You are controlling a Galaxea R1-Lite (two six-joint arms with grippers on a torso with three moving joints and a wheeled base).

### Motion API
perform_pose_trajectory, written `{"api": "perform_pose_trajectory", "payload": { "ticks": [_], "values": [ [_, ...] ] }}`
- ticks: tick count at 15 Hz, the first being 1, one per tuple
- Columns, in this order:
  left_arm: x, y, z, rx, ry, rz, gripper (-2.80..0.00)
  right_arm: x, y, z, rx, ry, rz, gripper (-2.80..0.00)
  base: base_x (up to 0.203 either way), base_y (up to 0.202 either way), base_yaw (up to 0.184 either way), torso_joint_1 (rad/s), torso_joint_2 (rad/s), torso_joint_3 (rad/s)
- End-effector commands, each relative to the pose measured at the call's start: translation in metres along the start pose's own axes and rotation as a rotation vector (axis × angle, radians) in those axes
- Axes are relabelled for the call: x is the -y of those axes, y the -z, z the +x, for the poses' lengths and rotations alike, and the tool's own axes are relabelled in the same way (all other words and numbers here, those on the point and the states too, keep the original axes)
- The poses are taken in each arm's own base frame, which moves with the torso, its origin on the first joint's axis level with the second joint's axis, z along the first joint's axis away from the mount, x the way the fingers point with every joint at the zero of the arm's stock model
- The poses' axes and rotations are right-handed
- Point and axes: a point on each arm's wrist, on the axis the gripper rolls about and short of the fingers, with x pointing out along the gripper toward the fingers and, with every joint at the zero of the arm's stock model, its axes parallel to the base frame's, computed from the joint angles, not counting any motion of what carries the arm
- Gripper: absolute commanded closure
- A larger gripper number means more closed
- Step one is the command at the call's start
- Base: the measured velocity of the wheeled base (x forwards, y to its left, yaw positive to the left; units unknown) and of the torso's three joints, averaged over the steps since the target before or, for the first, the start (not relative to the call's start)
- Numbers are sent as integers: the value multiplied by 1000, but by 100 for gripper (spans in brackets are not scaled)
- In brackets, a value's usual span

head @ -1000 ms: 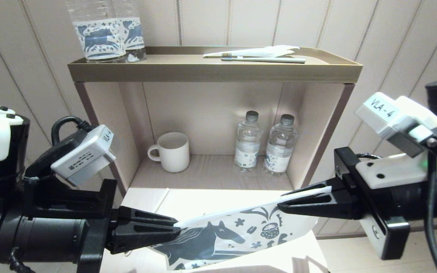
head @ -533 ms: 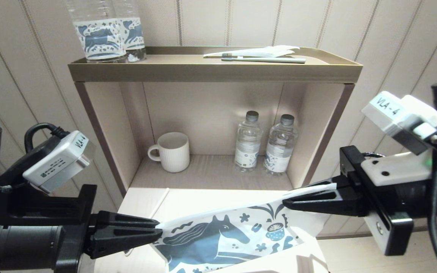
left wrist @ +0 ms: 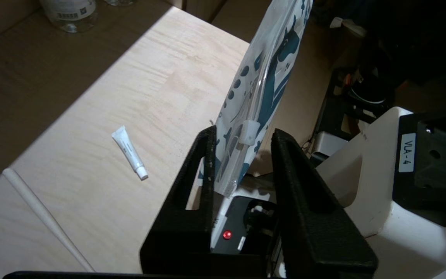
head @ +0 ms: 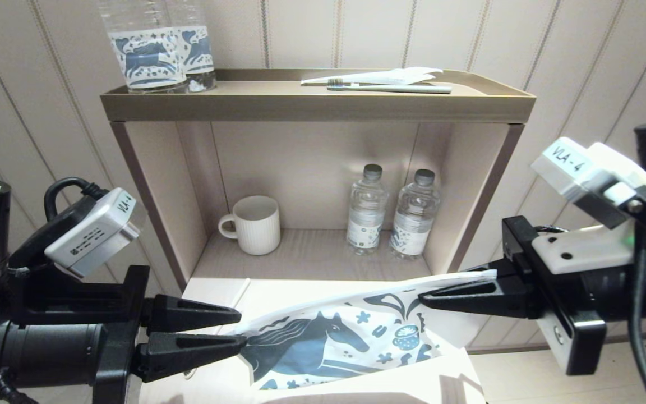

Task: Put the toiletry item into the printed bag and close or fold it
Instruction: Open the storage bag

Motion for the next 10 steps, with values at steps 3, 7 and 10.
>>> {"api": "perform_pose_trajectory", "payload": {
  "ticks": [3,7,10],
  "values": [
    [0,4,1,-12,10,-3,-280,1,-1,1,5,-6,-3,0,0,0,0,0,0,0],
    [1,12,2,-30,20,-4,-280,1,-3,0,8,-3,-7,0,0,0,0,0,0,0],
    [0,12,4,-31,61,-8,-280,-1,-3,0,9,-10,-9,0,0,0,0,0,0,0]
  ]
}}
